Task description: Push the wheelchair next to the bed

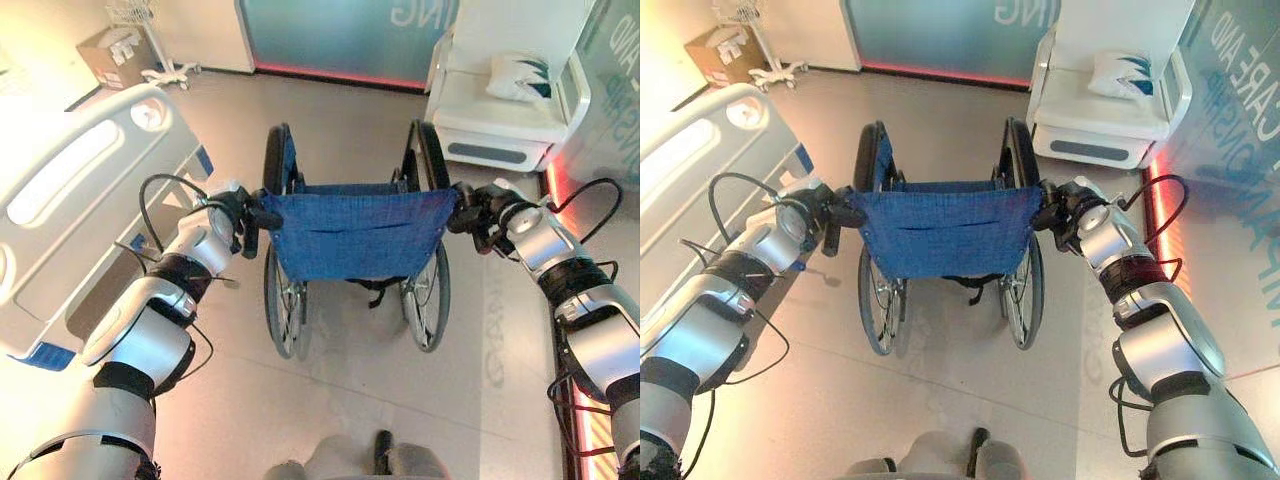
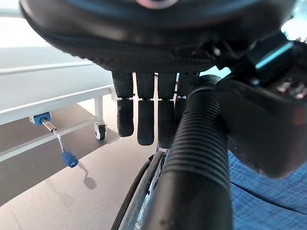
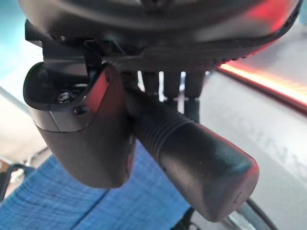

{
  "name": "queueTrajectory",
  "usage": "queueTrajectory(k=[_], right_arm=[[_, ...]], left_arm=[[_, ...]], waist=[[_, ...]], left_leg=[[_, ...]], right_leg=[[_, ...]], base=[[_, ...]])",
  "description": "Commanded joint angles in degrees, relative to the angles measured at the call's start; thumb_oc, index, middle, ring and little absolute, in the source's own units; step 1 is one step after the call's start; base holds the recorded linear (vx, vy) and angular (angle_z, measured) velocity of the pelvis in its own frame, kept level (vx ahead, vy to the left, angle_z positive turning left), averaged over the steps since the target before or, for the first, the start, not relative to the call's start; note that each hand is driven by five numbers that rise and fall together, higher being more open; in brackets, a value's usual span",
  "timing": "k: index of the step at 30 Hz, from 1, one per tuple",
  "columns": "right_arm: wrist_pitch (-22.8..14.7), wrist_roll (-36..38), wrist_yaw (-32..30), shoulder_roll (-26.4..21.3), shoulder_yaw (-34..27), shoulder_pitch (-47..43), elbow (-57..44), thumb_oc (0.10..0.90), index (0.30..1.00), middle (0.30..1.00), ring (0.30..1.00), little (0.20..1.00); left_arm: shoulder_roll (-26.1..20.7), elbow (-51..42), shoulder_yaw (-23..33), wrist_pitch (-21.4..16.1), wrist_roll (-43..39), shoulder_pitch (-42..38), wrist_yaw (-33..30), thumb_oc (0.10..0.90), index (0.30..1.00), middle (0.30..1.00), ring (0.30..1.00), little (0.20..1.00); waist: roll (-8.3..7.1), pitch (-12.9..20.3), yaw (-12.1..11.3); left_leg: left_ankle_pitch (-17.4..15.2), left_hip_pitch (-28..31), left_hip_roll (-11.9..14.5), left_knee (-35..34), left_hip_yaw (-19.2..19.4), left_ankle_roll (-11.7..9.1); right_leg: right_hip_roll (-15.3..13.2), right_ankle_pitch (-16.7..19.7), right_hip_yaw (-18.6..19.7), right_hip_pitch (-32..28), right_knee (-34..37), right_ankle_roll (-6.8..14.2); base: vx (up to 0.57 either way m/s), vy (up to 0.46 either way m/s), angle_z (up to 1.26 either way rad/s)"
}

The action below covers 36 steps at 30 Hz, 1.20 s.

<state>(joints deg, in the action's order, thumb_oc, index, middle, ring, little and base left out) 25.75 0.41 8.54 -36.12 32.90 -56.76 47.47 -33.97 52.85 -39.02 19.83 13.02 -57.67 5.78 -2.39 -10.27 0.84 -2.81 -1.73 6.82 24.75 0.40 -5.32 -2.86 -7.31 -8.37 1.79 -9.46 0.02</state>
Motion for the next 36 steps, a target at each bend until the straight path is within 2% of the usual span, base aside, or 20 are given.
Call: queueTrajectory(k=[1,3,4,5,7,8,11,13,15,17,19,22,24,25,29,30,31,33,35,36], right_arm=[[-5.16,-0.26,6.6,-4.38,5.62,-0.08,-4.31,0.4,0.3,0.3,0.3,0.3],[-4.17,0.34,6.59,-3.94,5.4,-0.05,-4.53,0.4,0.3,0.3,0.3,0.3],[-3.75,0.43,6.69,-3.61,5.29,0.02,-4.95,0.4,0.3,0.3,0.3,0.3],[-3.49,0.53,6.83,-3.32,5.26,0.07,-5.4,0.4,0.3,0.3,0.3,0.3],[-3.43,0.14,7.93,-3.4,5.2,0.5,-6.26,0.4,0.3,0.3,0.3,0.3],[-3.16,-0.09,8.78,-3.86,5.05,0.66,-7.04,0.4,0.3,0.3,0.3,0.3],[-3.85,-0.66,9.74,-4.46,4.93,0.97,-6.96,0.4,0.3,0.3,0.3,0.3],[-5.53,-0.69,9.39,-3.53,4.08,2.23,-5.23,0.4,0.3,0.3,0.3,0.3],[-6.27,-1.72,9.12,-2.52,2.81,4.32,-4.48,0.4,0.3,0.3,0.3,0.3],[-7.89,-1.49,8.08,-1.38,2.51,5.28,-3.19,0.4,0.3,0.3,0.3,0.3],[-8.5,-1.84,5.53,0.22,1.99,5.89,-3.51,0.4,0.3,0.3,0.3,0.3],[-11.1,-2.7,3.47,0.55,1.37,6.24,-3.17,0.4,0.3,0.3,0.3,0.3],[-12.54,-3.16,3.28,0.27,1.31,6.55,-2.39,0.4,0.3,0.3,0.3,0.3],[-12.7,-3.41,3.54,0.28,1.39,6.97,-2.13,0.4,0.3,0.3,0.3,0.3],[-12.86,-3.72,5.44,0.43,2.03,7.13,-1.88,0.4,0.3,0.3,0.3,0.3],[-12.79,-3.64,6.08,-0.03,2.37,6.39,-2.12,0.4,0.3,0.3,0.3,0.3],[-12.57,-3.35,6.41,-0.72,2.47,5.58,-2.39,0.4,0.3,0.3,0.3,0.3],[-11.41,-2.76,6.94,-1.92,2.47,4.86,-3.41,0.4,0.3,0.3,0.3,0.3],[-10.16,-1.97,7.77,-3.06,2.41,3.71,-4.5,0.4,0.3,0.3,0.3,0.3],[-10.0,-1.81,7.8,-3.18,2.47,3.53,-4.61,0.4,0.3,0.3,0.3,0.3]], left_arm=[[0.32,-0.56,0.5,-7.05,2.31,4.78,-3.4,0.4,0.3,0.3,0.3,0.3],[-0.16,-1.55,0.41,-6.13,3.22,4.81,-2.5,0.4,0.3,0.3,0.3,0.3],[-0.4,-1.93,0.32,-5.62,3.59,4.9,-2.17,0.4,0.3,0.3,0.3,0.3],[-0.89,-2.16,0.5,-5.38,4.15,5.07,-1.8,0.4,0.3,0.3,0.3,0.3],[-2.58,-3.81,1.41,-4.65,4.0,6.1,-0.82,0.4,0.3,0.3,0.3,0.3],[-3.68,-5.1,2.57,-4.27,3.83,6.74,-0.18,0.4,0.3,0.3,0.3,0.3],[-5.52,-6.25,3.69,-4.23,3.68,6.72,1.61,0.4,0.3,0.3,0.3,0.3],[-5.93,-5.34,3.54,-5.26,2.01,6.56,1.88,0.4,0.3,0.3,0.3,0.3],[-5.96,-5.63,3.21,-5.63,0.46,6.74,2.0,0.4,0.3,0.3,0.3,0.3],[-5.78,-5.75,3.26,-5.37,0.54,7.01,2.24,0.4,0.3,0.3,0.3,0.3],[-6.22,-6.61,3.43,-4.63,1.14,7.1,2.26,0.4,0.3,0.3,0.3,0.3],[-7.03,-7.09,3.27,-4.0,2.03,7.53,1.79,0.4,0.3,0.3,0.3,0.3],[-6.97,-6.86,2.95,-4.07,2.51,8.07,1.31,0.4,0.3,0.3,0.3,0.3],[-6.81,-6.84,3.02,-3.89,2.98,8.78,1.07,0.4,0.3,0.3,0.3,0.3],[-6.0,-7.23,4.05,-3.17,4.7,10.42,0.19,0.4,0.3,0.3,0.3,0.3],[-6.11,-7.65,4.69,-2.97,5.0,10.77,-0.05,0.4,0.3,0.3,0.3,0.3],[-6.37,-7.89,4.9,-3.08,5.03,10.25,0.11,0.4,0.3,0.3,0.3,0.3],[-6.64,-7.71,4.57,-3.57,4.54,9.01,0.76,0.4,0.3,0.3,0.3,0.3],[-6.61,-7.15,4.07,-3.68,3.97,7.57,1.09,0.4,0.3,0.3,0.3,0.3],[-6.56,-7.08,4.07,-3.63,3.96,7.41,1.1,0.4,0.3,0.3,0.3,0.3]], waist=[[-0.64,-3.81,0.62],[0.04,-5.17,-1.34],[0.38,-5.95,-2.46],[1.19,-6.41,-3.88],[1.92,-6.6,-5.96],[2.17,-6.36,-6.69],[2.99,-5.4,-6.71],[2.89,-4.25,-7.0],[2.33,-3.73,-7.5],[1.94,-3.32,-8.13],[1.28,-3.03,-9.38],[1.04,-2.27,-10.75],[0.94,-1.74,-10.66],[0.79,-1.43,-10.14],[1.47,-1.97,-7.64],[1.8,-3.17,-5.76],[1.41,-4.22,-4.14],[1.08,-5.4,-1.89],[1.21,-5.81,-0.22],[1.26,-5.86,-0.09]], left_leg=[[2.22,-0.23,-5.42,-5.06,1.1,3.32],[5.13,-5.42,-6.65,-9.32,2.94,2.4],[7.8,-8.68,-6.88,-10.73,2.98,1.9],[11.88,-11.84,-6.75,-15.11,2.94,0.96],[16.15,-14.26,-5.97,-21.67,2.4,0.36],[16.23,-14.76,-5.41,-24.22,2.68,0.49],[13.94,-14.14,-4.69,-22.05,5.42,2.09],[9.86,-14.18,-5.61,-17.18,5.46,4.06],[6.06,-14.45,-6.2,-11.72,5.67,5.1],[4.96,-12.73,-6.97,-12.09,5.65,6.13],[4.95,-11.31,-8.09,-13.24,5.88,6.81],[4.27,-10.3,-9.25,-14.49,5.89,8.02],[3.55,-9.09,-10.16,-14.95,5.47,8.77],[3.18,-7.8,-10.73,-15.34,5.06,8.98],[2.21,-2.62,-10.56,-16.27,3.88,8.21],[0.62,0.85,-10.76,-17.41,2.28,8.0],[-1.18,3.04,-11.73,-18.23,0.9,8.21],[-3.67,5.71,-12.97,-18.89,-1.77,8.82],[-5.23,7.08,-13.2,-18.55,-3.87,9.04],[-5.4,7.11,-13.19,-18.41,-4.05,9.05]], right_leg=[[1.29,4.6,0.19,-2.96,2.81,0.66],[2.64,3.51,-0.26,-6.4,3.66,0.72],[3.44,2.79,0.62,-8.45,4.24,0.56],[4.6,1.98,1.65,-10.78,4.89,0.46],[5.15,0.75,3.75,-14.2,5.63,0.49],[4.92,0.06,4.52,-15.22,5.66,0.7],[3.96,-2.98,4.72,-15.69,3.61,0.88],[2.51,-5.09,3.78,-15.83,1.09,1.18],[0.34,-5.47,2.1,-15.9,-1.5,2.17],[-1.64,-2.8,0.45,-15.17,-4.58,3.98],[-3.91,1.41,-1.36,-15.44,-7.16,5.88],[-6.41,6.84,-2.64,-15.28,-12.72,6.47],[-6.22,8.7,-2.56,-13.77,-14.83,6.63],[-5.87,9.52,-2.38,-12.1,-14.56,6.64],[-5.13,8.98,-3.29,-3.92,-8.07,5.89],[-5.94,11.39,-3.03,2.45,-5.73,5.99],[-6.67,14.69,-1.91,7.57,-1.87,6.49],[-6.62,18.41,-0.08,11.12,5.29,7.9],[-5.66,19.52,1.95,12.47,10.81,8.39],[-5.57,19.52,2.14,12.47,10.97,8.36]], base=[[0.37,-0.05,-0.19],[0.43,0.04,-0.15],[0.56,0.106,-0.14],[0.5,0.114,-0.16],[0.58,0.205,-0.57],[0.51,0.244,-0.8],[0.39,0.27,-0.92],[0.46,0.262,-0.62],[0.45,0.222,-0.3],[0.35,0.196,-0.08],[0.27,0.166,-0.23],[0.26,0.158,-0.47],[0.37,0.132,-0.62],[0.38,0.075,-0.23],[0.38,-0.023,0.14],[0.39,-0.111,0.03],[0.47,-0.158,0.17],[0.5,-0.189,0.52],[0.45,-0.19,1.19],[0.38,-0.297,1.22]])
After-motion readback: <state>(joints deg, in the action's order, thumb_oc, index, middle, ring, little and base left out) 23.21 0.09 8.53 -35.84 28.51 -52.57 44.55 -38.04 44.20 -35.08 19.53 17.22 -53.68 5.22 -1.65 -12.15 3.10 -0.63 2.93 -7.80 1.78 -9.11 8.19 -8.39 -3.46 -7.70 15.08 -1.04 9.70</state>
